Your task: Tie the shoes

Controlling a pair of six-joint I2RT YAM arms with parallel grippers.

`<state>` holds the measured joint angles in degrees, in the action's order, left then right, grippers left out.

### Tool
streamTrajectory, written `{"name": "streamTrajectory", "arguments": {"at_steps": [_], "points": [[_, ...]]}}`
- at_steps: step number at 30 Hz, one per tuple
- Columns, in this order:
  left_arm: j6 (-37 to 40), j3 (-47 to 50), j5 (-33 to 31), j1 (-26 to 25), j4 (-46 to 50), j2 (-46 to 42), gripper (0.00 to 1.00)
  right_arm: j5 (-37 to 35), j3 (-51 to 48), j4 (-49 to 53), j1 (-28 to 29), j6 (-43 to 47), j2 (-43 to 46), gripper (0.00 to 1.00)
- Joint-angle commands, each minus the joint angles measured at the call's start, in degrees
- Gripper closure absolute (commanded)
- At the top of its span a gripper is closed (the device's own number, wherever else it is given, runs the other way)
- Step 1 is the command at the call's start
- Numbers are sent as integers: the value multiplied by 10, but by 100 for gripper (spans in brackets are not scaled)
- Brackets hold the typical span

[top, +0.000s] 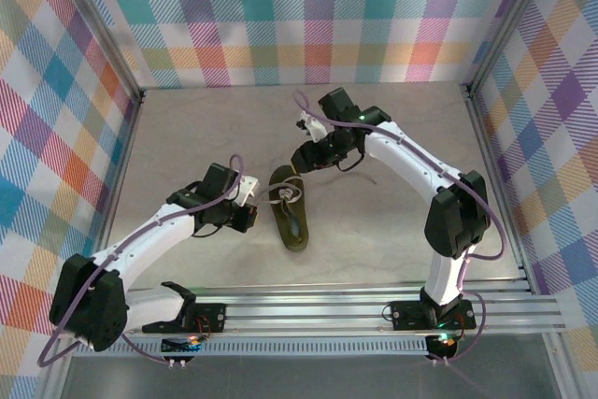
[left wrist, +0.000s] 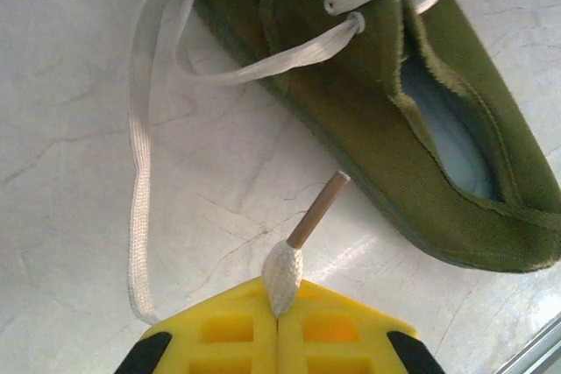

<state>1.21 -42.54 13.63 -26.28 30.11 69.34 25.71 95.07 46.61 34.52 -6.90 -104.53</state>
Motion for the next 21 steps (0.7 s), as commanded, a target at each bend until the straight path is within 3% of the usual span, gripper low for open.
{"name": "streamTrajectory", "arguments": {"at_steps": [1,4,8,21], "points": [[-75,-11,22,-2,20,34,100,1,-14,-26,3,-31,-11,57],[-132,5,66,-2,-19,73,100,-5,-27,-35,3,-39,-11,57],[-172,36,77,0,-95,93,100,-5,-46,-51,5,-50,-9,58],[-133,25,58,5,-188,180,100,-3,-53,-56,9,-51,-19,59]]}}
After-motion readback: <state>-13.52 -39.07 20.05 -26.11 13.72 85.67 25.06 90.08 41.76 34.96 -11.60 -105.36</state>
